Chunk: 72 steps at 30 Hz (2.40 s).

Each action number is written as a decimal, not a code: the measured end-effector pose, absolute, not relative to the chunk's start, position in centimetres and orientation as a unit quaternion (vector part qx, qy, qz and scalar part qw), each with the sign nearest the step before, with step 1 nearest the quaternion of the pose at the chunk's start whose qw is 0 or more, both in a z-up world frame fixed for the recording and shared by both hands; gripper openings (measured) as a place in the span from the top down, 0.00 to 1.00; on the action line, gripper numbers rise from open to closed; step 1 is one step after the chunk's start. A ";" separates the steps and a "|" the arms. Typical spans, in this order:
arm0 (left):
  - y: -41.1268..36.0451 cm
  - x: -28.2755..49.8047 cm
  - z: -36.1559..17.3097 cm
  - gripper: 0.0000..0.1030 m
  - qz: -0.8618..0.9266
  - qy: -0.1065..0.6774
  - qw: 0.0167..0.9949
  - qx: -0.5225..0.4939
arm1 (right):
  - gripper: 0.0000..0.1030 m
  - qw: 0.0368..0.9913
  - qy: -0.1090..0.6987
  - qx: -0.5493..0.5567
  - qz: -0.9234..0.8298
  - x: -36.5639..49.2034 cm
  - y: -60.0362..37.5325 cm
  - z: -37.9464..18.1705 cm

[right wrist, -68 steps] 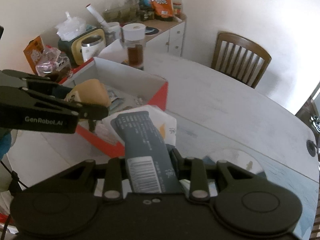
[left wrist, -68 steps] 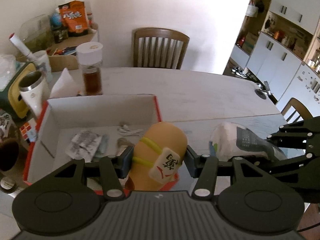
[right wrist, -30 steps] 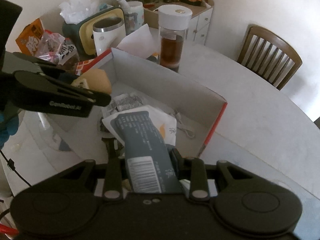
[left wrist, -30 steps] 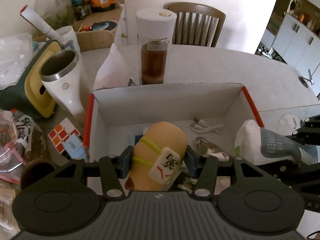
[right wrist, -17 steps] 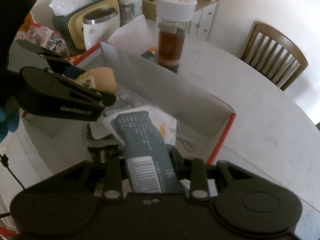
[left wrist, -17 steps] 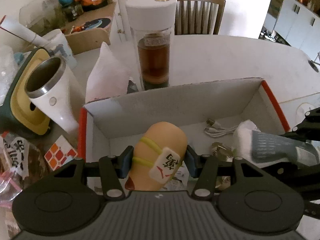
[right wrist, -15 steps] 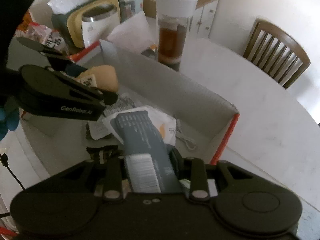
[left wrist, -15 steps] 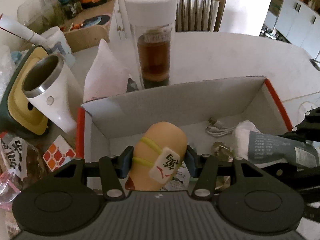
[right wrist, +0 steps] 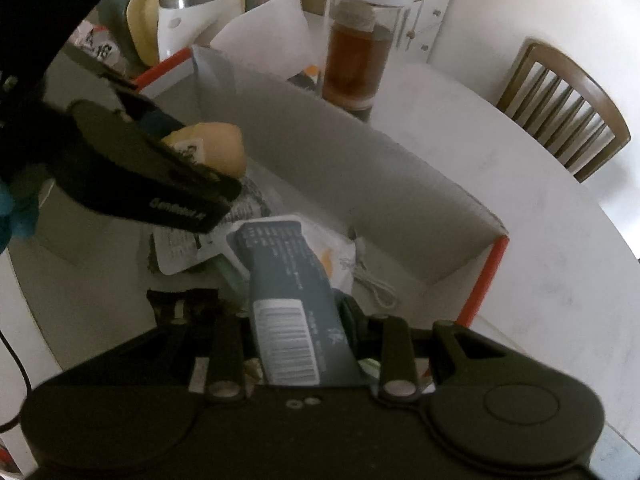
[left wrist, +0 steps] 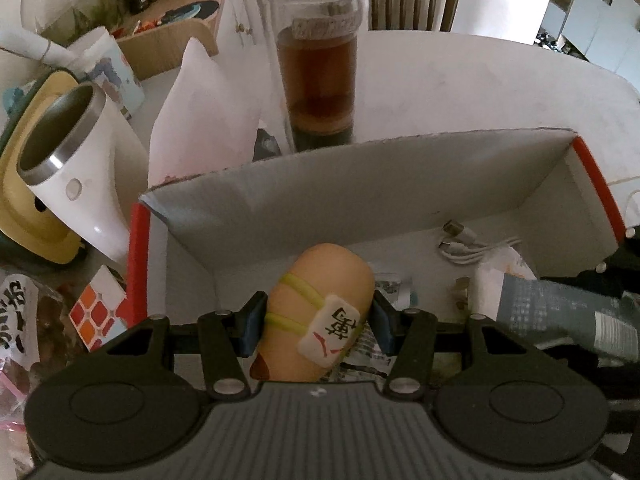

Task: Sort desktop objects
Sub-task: 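Lower both grippers into the red box and open them to release, then withdraw both grippers up and away from the red box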

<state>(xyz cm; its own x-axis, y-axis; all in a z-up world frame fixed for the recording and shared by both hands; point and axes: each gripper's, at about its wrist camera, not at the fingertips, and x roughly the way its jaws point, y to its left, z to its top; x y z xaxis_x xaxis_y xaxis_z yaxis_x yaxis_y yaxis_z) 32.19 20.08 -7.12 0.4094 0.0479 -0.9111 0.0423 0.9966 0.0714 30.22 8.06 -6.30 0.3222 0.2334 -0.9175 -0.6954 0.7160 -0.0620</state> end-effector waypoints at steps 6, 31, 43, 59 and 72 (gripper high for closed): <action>20.4 32.4 -7.6 0.49 0.002 0.547 0.836 0.039 | 0.71 0.776 0.504 -0.238 0.296 30.0 8.2 -7.3; 20.0 31.9 -6.3 0.25 -0.001 0.531 0.847 0.034 | 0.36 0.783 0.485 -0.235 0.310 29.3 6.9 -6.4; 19.2 30.8 -4.0 0.25 -0.005 0.512 0.858 0.041 | 0.35 0.798 0.465 -0.228 0.308 28.2 5.7 -3.7; 17.5 26.4 -0.1 0.25 -0.005 0.477 0.877 0.057 | 0.35 0.812 0.437 -0.216 0.322 25.1 3.9 -0.1; 17.0 20.6 2.4 0.25 -0.004 0.433 0.901 0.025 | 0.34 0.818 0.425 -0.191 0.336 21.7 1.8 1.9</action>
